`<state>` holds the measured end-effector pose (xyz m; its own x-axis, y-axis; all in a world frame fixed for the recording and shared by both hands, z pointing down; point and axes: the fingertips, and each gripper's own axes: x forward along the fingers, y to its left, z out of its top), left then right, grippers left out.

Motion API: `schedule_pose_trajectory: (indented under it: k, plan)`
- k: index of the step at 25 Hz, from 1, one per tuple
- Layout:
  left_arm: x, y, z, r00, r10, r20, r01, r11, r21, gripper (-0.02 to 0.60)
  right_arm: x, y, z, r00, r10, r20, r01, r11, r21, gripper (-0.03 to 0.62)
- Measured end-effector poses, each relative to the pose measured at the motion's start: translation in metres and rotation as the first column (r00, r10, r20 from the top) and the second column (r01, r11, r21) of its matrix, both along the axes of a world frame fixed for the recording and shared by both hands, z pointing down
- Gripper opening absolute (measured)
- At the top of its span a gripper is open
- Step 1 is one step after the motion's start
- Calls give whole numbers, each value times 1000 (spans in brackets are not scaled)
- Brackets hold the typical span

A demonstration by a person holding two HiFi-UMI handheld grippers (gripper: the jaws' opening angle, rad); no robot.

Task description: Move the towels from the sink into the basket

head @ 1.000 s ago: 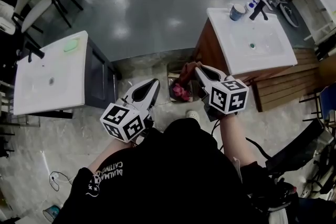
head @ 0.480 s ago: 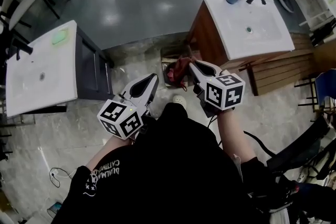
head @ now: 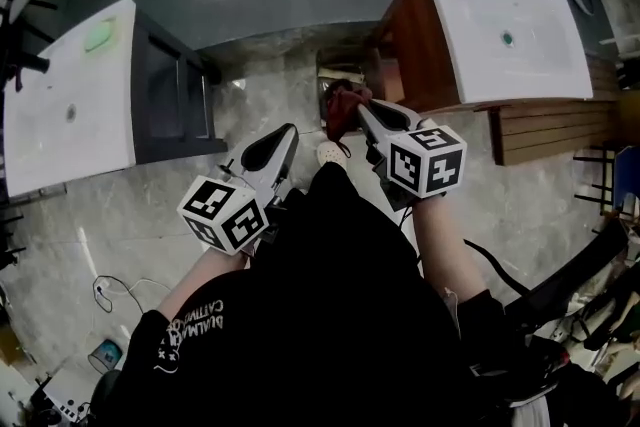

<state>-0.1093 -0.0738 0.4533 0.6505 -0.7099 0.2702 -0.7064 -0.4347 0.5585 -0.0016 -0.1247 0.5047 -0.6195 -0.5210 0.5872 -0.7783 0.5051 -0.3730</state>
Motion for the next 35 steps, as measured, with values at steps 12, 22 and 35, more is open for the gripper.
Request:
schedule_pose_trajectory:
  k: [12, 22, 35]
  plan:
    - [22, -62, 44, 997, 5, 74, 2, 995, -98, 2, 8, -77, 76, 997, -82, -4, 81, 986, -148, 48]
    - [28, -103, 113, 995, -26, 101, 51, 967, -249, 2, 26, -121, 172, 991, -120, -55, 97, 946, -310, 48]
    - [40, -121, 162, 996, -15, 93, 47, 934, -354, 2, 35, -135, 274, 971, -202, -127, 117, 867, -485, 46]
